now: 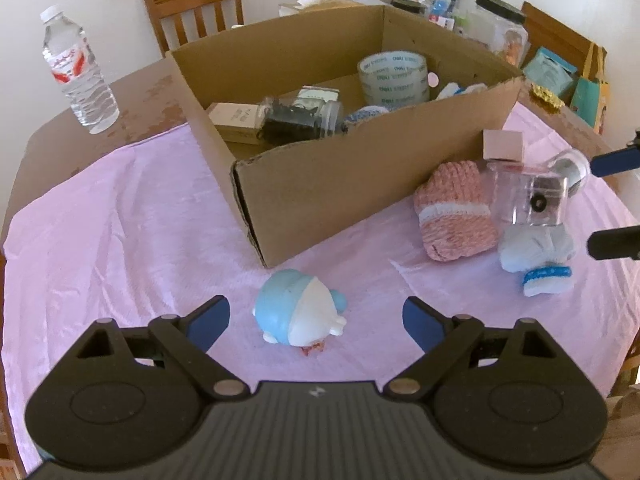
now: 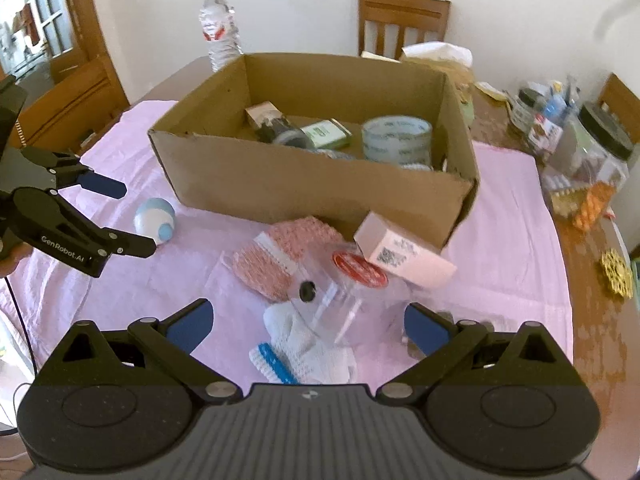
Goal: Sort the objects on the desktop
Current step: 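Return both tools to the remaining items on the cloth, then grasp the blue-white toy figure with the left gripper while the right gripper grasps the white-blue glove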
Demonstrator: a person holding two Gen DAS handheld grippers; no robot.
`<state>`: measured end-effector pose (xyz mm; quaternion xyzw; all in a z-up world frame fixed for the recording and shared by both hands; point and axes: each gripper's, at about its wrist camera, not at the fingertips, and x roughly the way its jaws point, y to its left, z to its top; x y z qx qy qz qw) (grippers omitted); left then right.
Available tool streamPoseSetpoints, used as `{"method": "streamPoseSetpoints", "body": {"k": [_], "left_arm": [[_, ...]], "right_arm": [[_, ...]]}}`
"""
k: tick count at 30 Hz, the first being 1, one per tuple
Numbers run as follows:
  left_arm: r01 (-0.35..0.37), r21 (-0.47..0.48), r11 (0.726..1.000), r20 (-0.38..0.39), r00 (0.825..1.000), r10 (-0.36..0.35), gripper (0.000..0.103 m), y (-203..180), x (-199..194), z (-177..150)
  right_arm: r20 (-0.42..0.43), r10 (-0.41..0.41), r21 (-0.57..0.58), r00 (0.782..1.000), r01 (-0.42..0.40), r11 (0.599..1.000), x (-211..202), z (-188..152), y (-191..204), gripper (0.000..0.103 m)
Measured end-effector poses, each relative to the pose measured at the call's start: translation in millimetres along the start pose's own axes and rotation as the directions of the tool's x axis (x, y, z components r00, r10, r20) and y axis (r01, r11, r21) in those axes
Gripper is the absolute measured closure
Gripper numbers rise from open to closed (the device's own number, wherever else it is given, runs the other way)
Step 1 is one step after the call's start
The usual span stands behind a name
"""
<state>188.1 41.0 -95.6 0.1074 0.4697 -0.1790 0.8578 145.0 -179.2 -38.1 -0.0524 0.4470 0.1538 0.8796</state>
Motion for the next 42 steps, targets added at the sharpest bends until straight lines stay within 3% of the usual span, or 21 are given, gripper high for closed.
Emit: {"method": "streamPoseSetpoints", "body": {"k": [14, 19, 22, 25, 29, 34, 39, 42], "left_arm": [[0.046, 0.035, 0.998, -0.032, 0.998, -0.045, 0.013, 2, 33, 2], [0.082, 0.023, 0.996, -0.038, 0.996, -0.081, 0.032, 3, 35, 2], [0.119, 0.013, 0.993, -0.048, 0.992, -0.118, 0.039, 3, 33, -1], [0.127, 0.026, 0.992, -0.058, 0.990, -0.125, 0.039, -1, 33, -6], [0.111, 0.036, 0.993, -0.040, 0.993, -0.110, 0.033, -3, 36, -6], [0.107, 0.039, 0.994, -0.047, 0.993, -0.105, 0.012, -3, 43, -4], [0.105, 0.074, 0.992, -0.067, 0.993, -0.100, 0.002, -8, 48, -4], [0.099, 0.070, 0.993, -0.058, 0.994, -0.095, 0.001, -8, 48, -5]], "right_arm": [[-0.060, -0.044, 0.103, 0.997, 0.050, 0.993, 3, -27, -9, 0.000], [-0.067, -0.044, 0.113, 0.997, 0.052, 0.992, 5, -29, -7, 0.000], [-0.071, -0.042, 0.117, 0.997, 0.050, 0.992, 6, -29, -7, 0.000], [-0.076, -0.035, 0.114, 0.997, 0.044, 0.992, 9, -29, -6, 0.000], [-0.087, -0.019, 0.104, 0.996, 0.028, 0.994, 16, -29, -2, 0.000], [-0.114, 0.001, 0.095, 0.993, 0.010, 0.995, 29, -30, 3, 0.000], [-0.132, 0.011, 0.100, 0.991, 0.002, 0.995, 41, -34, 5, 0.000], [-0.147, 0.013, 0.106, 0.989, 0.003, 0.994, 50, -37, 4, 0.000]]}}
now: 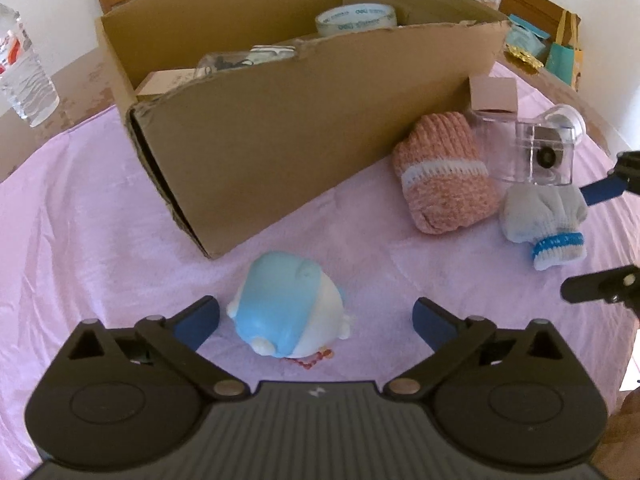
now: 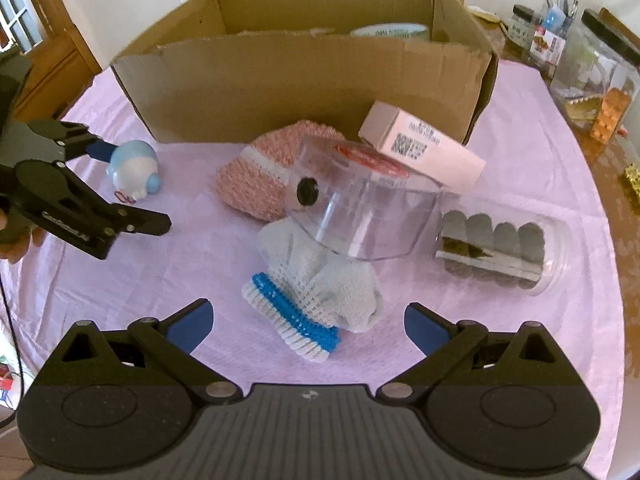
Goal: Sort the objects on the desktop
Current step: 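Grasp the blue-white toy figure with the left gripper while the right gripper grasps the white-blue glove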
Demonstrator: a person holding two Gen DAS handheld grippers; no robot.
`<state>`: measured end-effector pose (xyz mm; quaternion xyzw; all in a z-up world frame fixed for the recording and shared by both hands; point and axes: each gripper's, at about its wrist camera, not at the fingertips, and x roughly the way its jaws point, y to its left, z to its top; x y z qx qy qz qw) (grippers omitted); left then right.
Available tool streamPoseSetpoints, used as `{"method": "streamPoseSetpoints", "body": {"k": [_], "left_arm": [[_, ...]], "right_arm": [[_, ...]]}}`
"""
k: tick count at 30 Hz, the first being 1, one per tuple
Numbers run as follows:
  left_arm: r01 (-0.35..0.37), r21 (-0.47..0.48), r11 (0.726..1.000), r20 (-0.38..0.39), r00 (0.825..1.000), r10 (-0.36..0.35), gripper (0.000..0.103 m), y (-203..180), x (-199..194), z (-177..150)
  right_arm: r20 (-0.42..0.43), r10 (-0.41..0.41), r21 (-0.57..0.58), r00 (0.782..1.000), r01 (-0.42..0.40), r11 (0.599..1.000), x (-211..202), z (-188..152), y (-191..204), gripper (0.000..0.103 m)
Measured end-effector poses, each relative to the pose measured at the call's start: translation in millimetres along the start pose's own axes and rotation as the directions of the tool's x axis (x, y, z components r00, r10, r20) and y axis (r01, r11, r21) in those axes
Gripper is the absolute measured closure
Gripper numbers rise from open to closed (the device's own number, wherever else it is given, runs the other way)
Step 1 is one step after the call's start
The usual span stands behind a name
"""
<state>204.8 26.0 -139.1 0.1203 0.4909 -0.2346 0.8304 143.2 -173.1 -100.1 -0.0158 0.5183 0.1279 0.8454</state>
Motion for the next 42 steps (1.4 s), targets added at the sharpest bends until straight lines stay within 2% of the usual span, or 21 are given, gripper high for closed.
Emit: {"method": "streamPoseSetpoints", "body": {"k": [3, 12, 15, 20, 23, 28, 33, 36, 38, 40, 42], "left_arm": [[-0.005, 0.023, 1.000, -0.001, 1.000, 0.005, 0.001, -1, 0, -2], [-0.012, 0.011, 1.000, 0.002, 1.000, 0.012, 0.001, 3, -1, -1], [-0.012, 0.012, 1.000, 0.008, 1.000, 0.012, 0.001, 3, -1, -2], [-0.021, 0.003, 1.000, 0.006, 1.000, 0.021, 0.001, 2, 1, -1], [-0.022, 0.001, 1.000, 0.012, 1.000, 0.022, 0.006, 1, 2, 1], [0.003, 0.041, 0.999, 0.021, 1.000, -0.004, 0.022, -1, -3, 3], [0.013, 0.054, 0.998, 0.035, 0.999, -0.015, 0.032, -2, -5, 3], [0.020, 0.045, 0.999, 0.035, 0.999, -0.022, 0.037, 1, -6, 3], [0.021, 0.041, 0.999, 0.036, 0.999, -0.023, 0.040, 5, -9, 1], [0.022, 0.037, 0.999, 0.037, 0.999, -0.023, 0.045, 7, -11, 0], [0.029, 0.029, 0.999, 0.035, 0.999, -0.030, 0.049, 9, -12, 0]], "right_arm": [[-0.023, 0.015, 0.016, 1.000, -0.015, 1.000, 11, -1, -3, 0.000], [0.027, 0.023, -0.037, 0.999, -0.022, 0.999, 22, 9, 6, 0.000], [0.020, 0.029, -0.047, 0.999, -0.028, 0.998, 25, 14, 13, 0.000], [-0.001, 0.092, -0.094, 0.996, -0.092, 0.991, 22, 5, 30, 0.000], [0.012, 0.068, -0.140, 0.998, -0.065, 0.988, 22, 0, 37, 0.000], [0.023, 0.059, -0.153, 0.998, -0.055, 0.987, 26, 3, 36, 0.000], [0.040, 0.049, -0.160, 0.998, -0.042, 0.986, 28, 6, 35, 0.000], [0.041, 0.040, -0.149, 0.998, -0.034, 0.988, 27, 7, 37, 0.007], [0.042, 0.049, -0.135, 0.998, -0.043, 0.990, 23, 7, 37, 0.015], [0.046, 0.036, -0.136, 0.998, -0.030, 0.990, 20, 6, 36, 0.027], [0.043, 0.019, -0.145, 0.999, -0.012, 0.989, 18, 5, 36, 0.029]]}}
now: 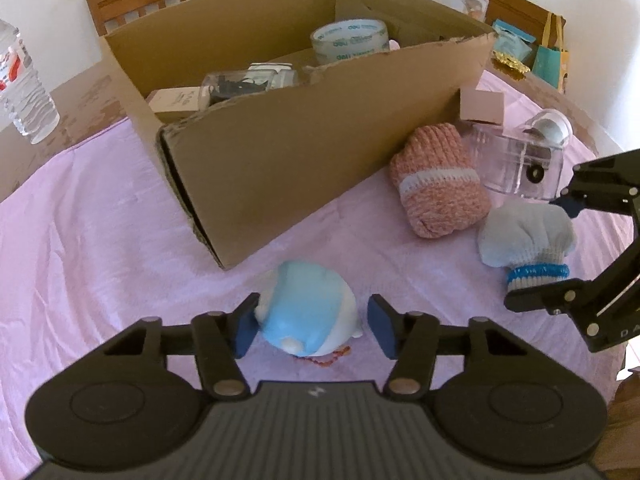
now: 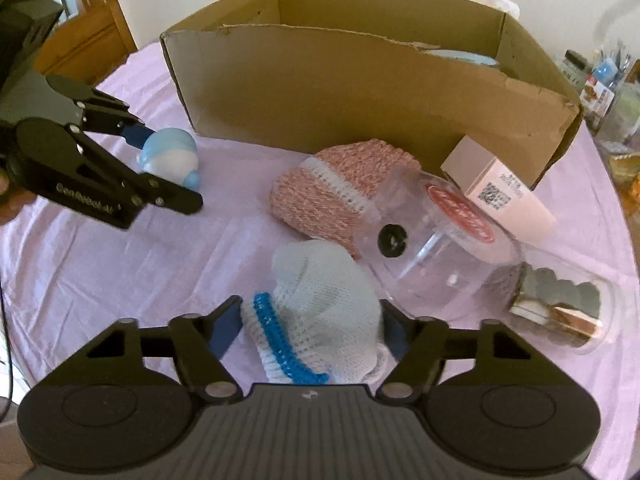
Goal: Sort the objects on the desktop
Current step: 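Grasp the blue-white toy figure with the left gripper while the right gripper grasps the white-blue glove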
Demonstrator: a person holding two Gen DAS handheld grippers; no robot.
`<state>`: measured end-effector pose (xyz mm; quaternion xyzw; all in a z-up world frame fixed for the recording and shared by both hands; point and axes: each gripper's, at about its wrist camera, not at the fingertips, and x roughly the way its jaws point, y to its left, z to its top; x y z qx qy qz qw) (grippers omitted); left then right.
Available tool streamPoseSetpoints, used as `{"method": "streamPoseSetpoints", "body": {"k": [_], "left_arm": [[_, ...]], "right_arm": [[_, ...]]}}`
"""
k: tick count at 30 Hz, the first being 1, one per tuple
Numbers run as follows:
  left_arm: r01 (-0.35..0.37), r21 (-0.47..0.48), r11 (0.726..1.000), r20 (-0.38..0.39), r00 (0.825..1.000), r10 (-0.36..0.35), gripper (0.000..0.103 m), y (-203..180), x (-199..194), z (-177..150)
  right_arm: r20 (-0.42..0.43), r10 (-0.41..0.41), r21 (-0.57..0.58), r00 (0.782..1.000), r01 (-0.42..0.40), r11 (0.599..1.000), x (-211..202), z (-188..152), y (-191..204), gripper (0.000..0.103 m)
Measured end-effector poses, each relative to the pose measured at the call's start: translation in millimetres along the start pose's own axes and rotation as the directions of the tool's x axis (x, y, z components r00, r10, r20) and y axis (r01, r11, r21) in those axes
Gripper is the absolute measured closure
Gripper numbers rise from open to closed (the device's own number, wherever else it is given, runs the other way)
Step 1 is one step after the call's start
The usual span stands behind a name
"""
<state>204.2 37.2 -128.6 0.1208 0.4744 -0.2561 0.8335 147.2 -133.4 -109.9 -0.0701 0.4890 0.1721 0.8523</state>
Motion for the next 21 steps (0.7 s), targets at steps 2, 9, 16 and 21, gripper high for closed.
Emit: {"method": "streamPoseSetpoints", "body": {"k": [2, 9, 16, 21], "left_arm": [[0.006, -0.005, 1.000, -0.002, 1.000, -0.006, 0.053, 1, -1, 0], [0.020, 0.008, 1.000, -0.003, 1.000, -0.020, 0.054, -4, -11, -4], [0.036, 0.012, 0.999, 0.012, 0.999, -0.036, 0.054, -10, -33, -3], [0.043, 0.008, 0.999, 0.032, 0.999, -0.044, 0.054, -16, -51, 7]], "right_arm": [[-0.005, 0.001, 0.007, 1.000, -0.001, 1.000, -2, 0, 0, 0.030], [-0.016, 0.067, 0.030, 0.998, -0.067, 0.997, -13, 3, 0, 0.032], [-0.005, 0.102, 0.036, 0.995, -0.102, 0.994, -28, 9, 1, 0.032], [0.010, 0.087, -0.022, 0.996, -0.087, 0.996, -47, 13, -2, 0.032]]}}
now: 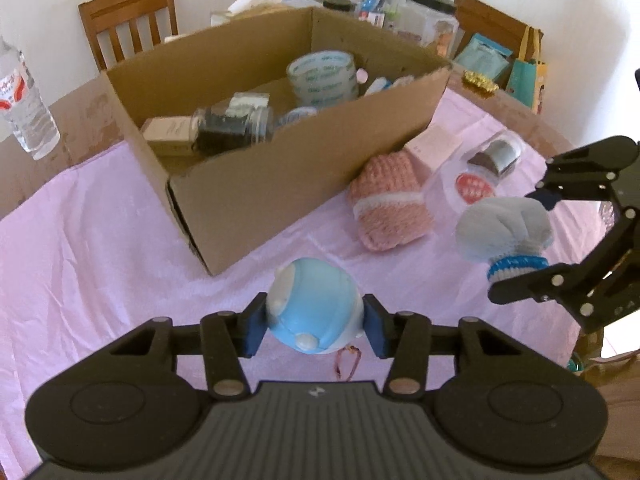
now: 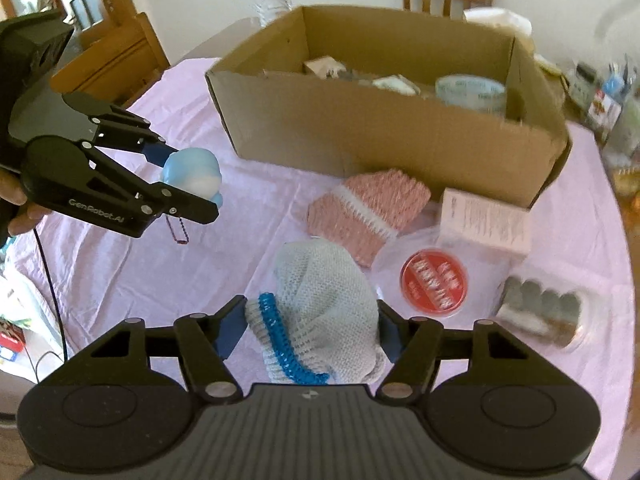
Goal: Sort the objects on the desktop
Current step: 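Grasp the blue-white toy figure with the left gripper while the right gripper grasps the white-blue glove, then carry the white-blue glove into the cardboard box and open the right gripper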
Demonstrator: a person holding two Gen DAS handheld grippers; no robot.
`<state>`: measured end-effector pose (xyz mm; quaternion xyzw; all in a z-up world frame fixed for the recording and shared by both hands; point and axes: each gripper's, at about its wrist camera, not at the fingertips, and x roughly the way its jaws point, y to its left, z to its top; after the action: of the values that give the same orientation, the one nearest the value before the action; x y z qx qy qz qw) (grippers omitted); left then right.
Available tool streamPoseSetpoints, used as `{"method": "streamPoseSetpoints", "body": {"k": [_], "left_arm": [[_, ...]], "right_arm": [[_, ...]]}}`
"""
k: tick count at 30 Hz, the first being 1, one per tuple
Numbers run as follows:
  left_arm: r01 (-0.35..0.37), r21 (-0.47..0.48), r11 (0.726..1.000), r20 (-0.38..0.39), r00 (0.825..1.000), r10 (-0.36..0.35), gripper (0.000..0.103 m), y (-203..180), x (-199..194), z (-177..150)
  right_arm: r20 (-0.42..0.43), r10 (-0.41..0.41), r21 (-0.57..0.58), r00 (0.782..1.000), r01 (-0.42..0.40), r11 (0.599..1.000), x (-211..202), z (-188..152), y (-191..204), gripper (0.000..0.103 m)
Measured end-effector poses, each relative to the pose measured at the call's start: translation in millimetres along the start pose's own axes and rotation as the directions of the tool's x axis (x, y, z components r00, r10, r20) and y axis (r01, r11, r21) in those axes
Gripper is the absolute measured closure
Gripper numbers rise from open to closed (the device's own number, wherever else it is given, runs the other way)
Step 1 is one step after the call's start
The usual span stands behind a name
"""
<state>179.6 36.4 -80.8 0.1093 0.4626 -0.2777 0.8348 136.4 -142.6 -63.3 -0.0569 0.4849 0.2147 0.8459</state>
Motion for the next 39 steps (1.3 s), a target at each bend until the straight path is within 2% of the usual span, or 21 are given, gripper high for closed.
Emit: {"method": "streamPoseSetpoints", "body": {"k": [11, 18, 29, 39], "left_arm": [[-0.002, 0.019, 1.000, 0.104, 0.995, 0.000, 0.054, -16, -37, 32], [-0.019, 0.029, 0.999, 0.148, 0.989, 0.015, 0.054, -20, -49, 47], [-0.067, 0.016, 0.998, 0.223, 0.973, 0.062, 0.054, -7, -59, 78], [-0.112, -0.024, 0.993, 0.239, 0.964, 0.114, 0.054, 21, -48, 110]], "right_arm": [[0.076, -0.024, -0.100, 0.997, 0.032, 0.994, -33, 39, -5, 0.031], [0.135, -0.030, -0.126, 0.990, 0.047, 0.991, -47, 62, -6, 0.031], [0.194, -0.035, -0.179, 0.980, 0.071, 0.981, -52, 97, -13, 0.031], [0.227, -0.046, -0.214, 0.973, 0.096, 0.972, -44, 137, -22, 0.031]]}}
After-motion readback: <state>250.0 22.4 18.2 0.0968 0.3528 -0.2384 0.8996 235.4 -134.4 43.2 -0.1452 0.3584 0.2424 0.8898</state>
